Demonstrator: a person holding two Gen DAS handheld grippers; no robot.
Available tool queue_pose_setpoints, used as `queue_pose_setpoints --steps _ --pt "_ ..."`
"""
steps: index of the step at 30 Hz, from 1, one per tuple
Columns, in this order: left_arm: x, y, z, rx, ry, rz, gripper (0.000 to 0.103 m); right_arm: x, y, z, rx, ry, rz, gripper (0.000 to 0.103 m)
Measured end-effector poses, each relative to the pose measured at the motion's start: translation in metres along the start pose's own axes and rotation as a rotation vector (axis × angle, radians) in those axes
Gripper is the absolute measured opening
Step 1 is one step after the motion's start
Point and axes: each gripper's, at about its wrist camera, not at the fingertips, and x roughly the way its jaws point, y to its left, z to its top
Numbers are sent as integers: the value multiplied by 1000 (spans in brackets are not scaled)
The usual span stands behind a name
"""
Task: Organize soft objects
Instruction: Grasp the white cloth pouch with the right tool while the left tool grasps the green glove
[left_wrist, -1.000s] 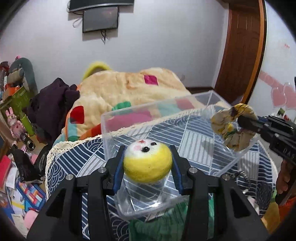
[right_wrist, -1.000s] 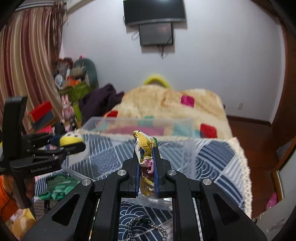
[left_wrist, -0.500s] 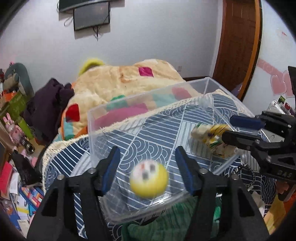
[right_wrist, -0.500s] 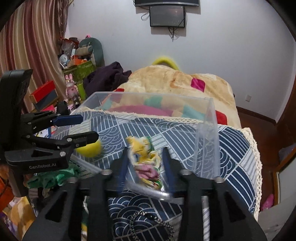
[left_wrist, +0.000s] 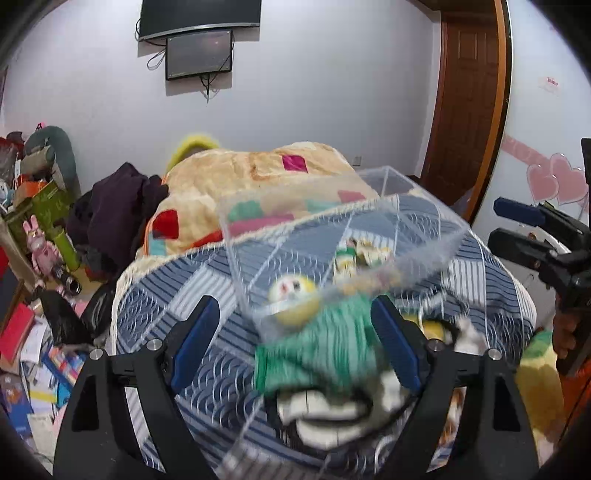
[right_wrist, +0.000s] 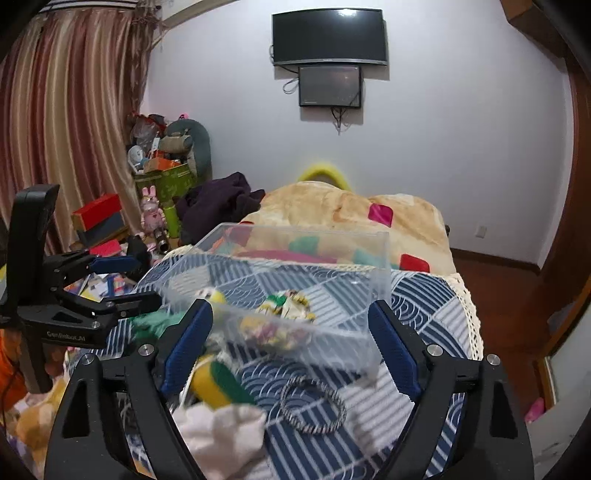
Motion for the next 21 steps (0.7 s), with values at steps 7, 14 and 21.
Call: queue_pose_setpoints --steps 7,14,21 --pt "-13 -7 -35 -1 10 -1 85 -2 10 -33 30 49 36 85" --pt "-7 -13 -50 0 14 -26 85 11 17 -63 100 126 89 85" --pt "8 -8 -38 -64 -9 -34 85 23 16 -77 163 160 135 82"
